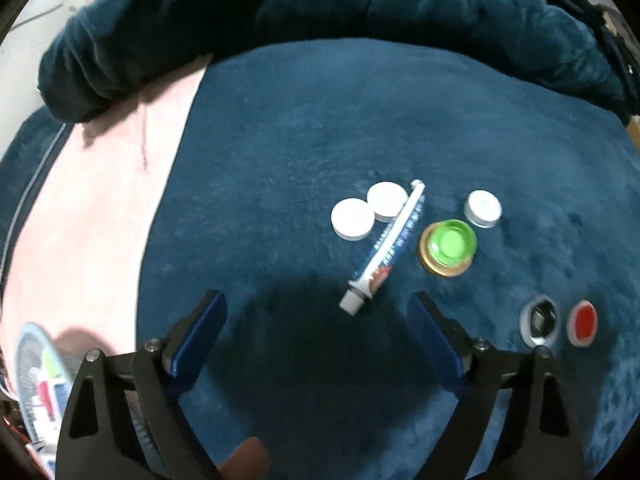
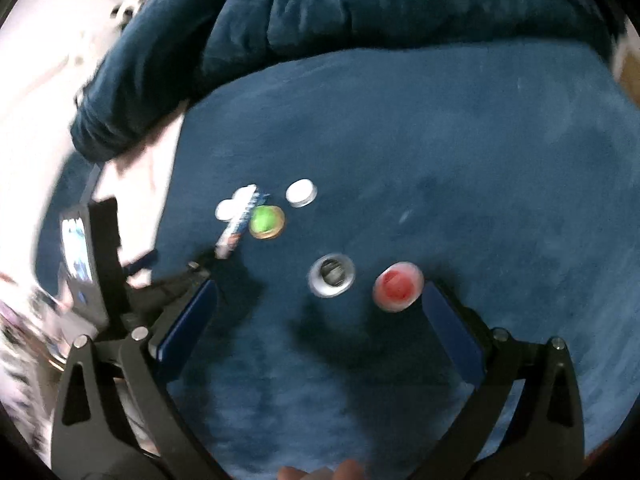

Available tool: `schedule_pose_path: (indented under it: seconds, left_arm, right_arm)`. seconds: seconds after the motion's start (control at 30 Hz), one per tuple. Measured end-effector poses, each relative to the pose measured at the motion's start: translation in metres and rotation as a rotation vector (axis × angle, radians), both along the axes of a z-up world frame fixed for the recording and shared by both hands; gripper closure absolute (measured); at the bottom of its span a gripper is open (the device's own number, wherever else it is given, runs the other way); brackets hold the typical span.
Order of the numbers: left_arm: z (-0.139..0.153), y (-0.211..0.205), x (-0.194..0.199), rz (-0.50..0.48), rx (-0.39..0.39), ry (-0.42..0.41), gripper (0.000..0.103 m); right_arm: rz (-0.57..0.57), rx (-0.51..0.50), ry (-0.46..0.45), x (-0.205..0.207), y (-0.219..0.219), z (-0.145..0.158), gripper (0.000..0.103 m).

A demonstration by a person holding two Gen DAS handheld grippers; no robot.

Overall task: Organize objects
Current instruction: 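Grasp the toothpaste tube with the left tool while the right tool grasps a white cap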

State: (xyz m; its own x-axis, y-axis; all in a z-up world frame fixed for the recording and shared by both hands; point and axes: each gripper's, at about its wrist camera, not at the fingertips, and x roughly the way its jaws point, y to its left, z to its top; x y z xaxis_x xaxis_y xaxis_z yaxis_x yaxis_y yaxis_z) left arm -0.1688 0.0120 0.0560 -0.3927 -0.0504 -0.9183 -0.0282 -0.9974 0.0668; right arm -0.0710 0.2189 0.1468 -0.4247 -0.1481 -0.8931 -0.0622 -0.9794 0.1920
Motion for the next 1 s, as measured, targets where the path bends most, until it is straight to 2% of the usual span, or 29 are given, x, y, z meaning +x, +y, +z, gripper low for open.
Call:
schedule_pose_path:
  seconds: [0.07,0.2,0.4,0.43,0.57,0.77,0.83,0.87,0.97,1.0]
  left_arm:
    - [-0.009,-0.002,-0.005,-0.004,0.002,-0.003,0.014]
    - [-0.022,-0.003,-0.016,0.001,0.016,-0.002,0.018]
    - [-0.032,0.011,-0.028,-0.043,0.068,0.000,0.027]
    - [-0.034,0.013,-0.031,-0.057,0.075,0.002,0.032]
    - [-0.038,0.017,-0.036,-0.097,0.135,0.000,0.071]
    - [-0.037,0.004,-0.038,-0.104,0.166,0.000,0.083]
    - [-0.035,0.005,-0.038,-0.096,0.163,0.005,0.083]
    - [-0.035,0.004,-0.037,-0.095,0.161,0.009,0.083]
    - [-0.035,0.003,-0.036,-0.098,0.170,0.006,0.083]
    - [-0.035,0.001,-0.037,-0.093,0.182,0.005,0.082]
  right_arm:
    - [0.022,0.096,-0.021,-0.011,-0.002,-0.012,0.000]
    - [0.003,-0.030,-0.053,-0.041,-0.001,-0.029,0.000]
    - [-0.032,-0.057,-0.112,-0.074,-0.006,-0.058,0.000]
    - [-0.041,-0.066,-0.115,-0.077,-0.005,-0.060,0.000]
    - [-0.061,-0.102,-0.113,-0.096,-0.005,-0.069,0.000]
    - [-0.022,-0.087,-0.141,-0.111,-0.018,-0.088,0.003]
    - [-0.004,-0.083,-0.157,-0.115,-0.025,-0.094,0.018]
    - [0.008,-0.080,-0.170,-0.117,-0.029,-0.099,0.020]
    - [0.036,-0.089,-0.195,-0.119,-0.040,-0.109,0.037]
    - [0.044,-0.086,-0.197,-0.119,-0.042,-0.111,0.050]
